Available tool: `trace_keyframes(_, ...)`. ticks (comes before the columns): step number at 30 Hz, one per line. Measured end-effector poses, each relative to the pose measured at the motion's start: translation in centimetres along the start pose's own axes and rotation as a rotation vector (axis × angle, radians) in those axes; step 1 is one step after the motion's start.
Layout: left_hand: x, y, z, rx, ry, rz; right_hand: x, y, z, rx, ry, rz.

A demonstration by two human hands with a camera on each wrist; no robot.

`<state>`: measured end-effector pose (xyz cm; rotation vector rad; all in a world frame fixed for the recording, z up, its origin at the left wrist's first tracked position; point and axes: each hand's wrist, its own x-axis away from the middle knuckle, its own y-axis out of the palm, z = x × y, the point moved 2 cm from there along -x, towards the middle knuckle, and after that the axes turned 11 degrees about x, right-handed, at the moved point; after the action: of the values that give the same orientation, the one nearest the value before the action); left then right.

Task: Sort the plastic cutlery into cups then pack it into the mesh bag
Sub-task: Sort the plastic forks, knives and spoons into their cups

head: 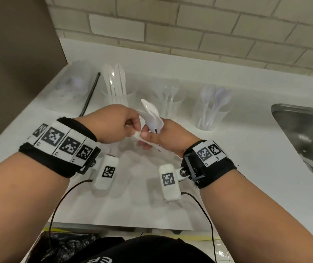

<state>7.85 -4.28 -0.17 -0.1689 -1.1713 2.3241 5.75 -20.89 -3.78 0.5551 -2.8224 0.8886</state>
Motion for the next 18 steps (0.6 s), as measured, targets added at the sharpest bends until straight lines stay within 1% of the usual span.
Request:
trace_keyframes(1,-0.1,-0.4,0.1,0.024,0.014,0.067,0.0,0.0,-0.2,-0.093,-0.007,-0.015)
trace_keyframes(3,-0.4,-0.7,0.2,0.115,0.034,0.195,0.0,-0.1,-0.3,-0.187,-0.022,-0.027)
trace_keyframes(6,-0.7,-0.8,0.1,0.365,0.056,0.424,0.0,0.1,-0.4,-0.275,-0.018,-0.066)
trace_keyframes(7,-0.7,-0.7,0.2,0.468,0.068,0.478,0.0,0.2,-0.4,-0.321,-0.020,-0.090)
trace_keyframes(8,-0.6,-0.6,0.4,0.610,0.078,0.492,0.0,0.4,-0.4,-0.359,-0.024,-0.112)
trace_keyframes(9,-0.5,-0.3,0.8,0.778,0.080,0.463,0.0,0.6,-0.5,-0.389,-0.027,-0.130)
trace_keyframes(10,-0.5,0.0,1.2,0.934,0.078,0.401,0.0,0.8,-0.6,-0.404,-0.026,-0.141)
trace_keyframes(11,-0.6,0.4,1.5,1.022,0.074,0.348,0.0,1.1,-0.8,-0.410,-0.020,-0.149)
trace_keyframes(12,-0.8,0.7,1.6,1.001,0.072,0.316,-0.1,1.3,-0.9,-0.405,-0.010,-0.151)
trace_keyframes(13,-0.8,0.9,1.9,0.927,0.081,0.303,-0.3,1.6,-0.9,-0.394,-0.001,-0.147)
trace_keyframes(14,-0.8,1.1,2.0,0.856,0.100,0.307,-0.4,1.8,-1.1,-0.374,0.004,-0.129)
trace_keyframes(15,-0.9,1.4,2.0,0.837,0.124,0.307,-0.5,1.9,-1.2,-0.362,0.003,-0.094)
trace_keyframes(16,-0.9,1.6,1.8,0.887,0.139,0.294,-0.5,2.0,-1.4,-0.363,-0.003,-0.043)
trace_keyframes(18,-0.8,2.0,1.0,1.057,0.121,0.275,-0.6,1.5,-1.6,-0.429,-0.015,0.069)
